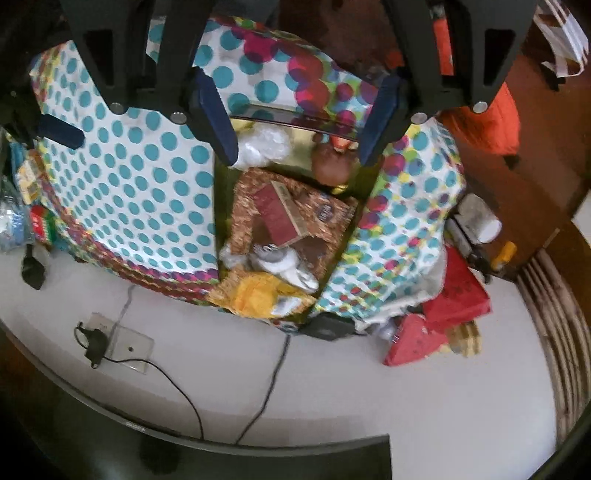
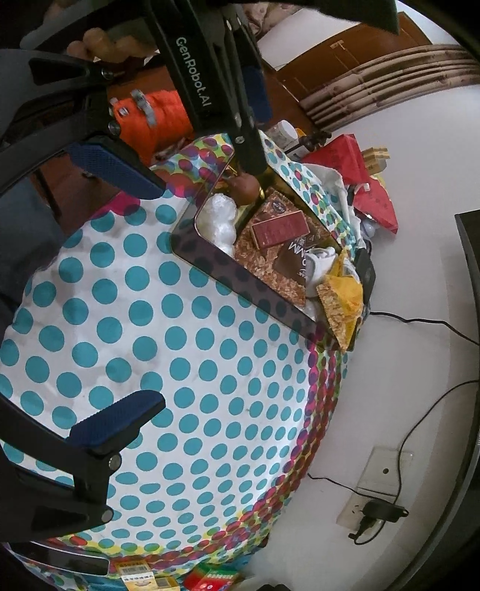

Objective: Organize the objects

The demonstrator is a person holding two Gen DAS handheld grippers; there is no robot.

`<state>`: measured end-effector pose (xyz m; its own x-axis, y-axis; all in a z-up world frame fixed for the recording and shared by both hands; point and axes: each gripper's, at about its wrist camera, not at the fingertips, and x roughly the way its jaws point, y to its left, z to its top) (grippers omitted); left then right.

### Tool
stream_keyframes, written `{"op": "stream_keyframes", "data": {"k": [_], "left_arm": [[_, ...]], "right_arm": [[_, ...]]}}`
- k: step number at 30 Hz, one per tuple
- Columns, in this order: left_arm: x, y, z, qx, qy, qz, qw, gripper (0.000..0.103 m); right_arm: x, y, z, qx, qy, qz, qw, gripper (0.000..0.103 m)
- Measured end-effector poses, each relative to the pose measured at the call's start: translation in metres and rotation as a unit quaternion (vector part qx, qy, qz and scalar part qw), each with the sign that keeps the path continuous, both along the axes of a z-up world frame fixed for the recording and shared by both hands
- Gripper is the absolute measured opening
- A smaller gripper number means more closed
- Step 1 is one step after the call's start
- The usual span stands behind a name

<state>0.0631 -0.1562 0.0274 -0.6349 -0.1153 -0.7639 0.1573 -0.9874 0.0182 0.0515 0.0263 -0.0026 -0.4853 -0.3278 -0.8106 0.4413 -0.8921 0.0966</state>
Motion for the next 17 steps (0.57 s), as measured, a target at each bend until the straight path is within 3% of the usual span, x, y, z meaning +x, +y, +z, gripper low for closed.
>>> {"op": "stream_keyframes", "data": {"k": [6,11,17], "left_arm": [[0.0022,-0.0042,0.0034,0.036,0.016,-0.013,0.9991,0.070],[0.0019,-0.0010,0.0023,0.022,0.015,-0.019,0.9995,0.070],[0.0018,0.0007,0.0008,0.034,0.011,-0.032,0.9988,0.070]], "right_arm": [[-0.0009,0.0005,-0.0021,0.000,-0.004,-0.001,1.000,0.103],[-0.0022,0.0008,-0.0046,-0.002,-0.011,-0.002,1.000,0.103],[-0.0037,-0.0016,-0.0073,0.001,-0.013,-0.002,1.000,0.103]]}}
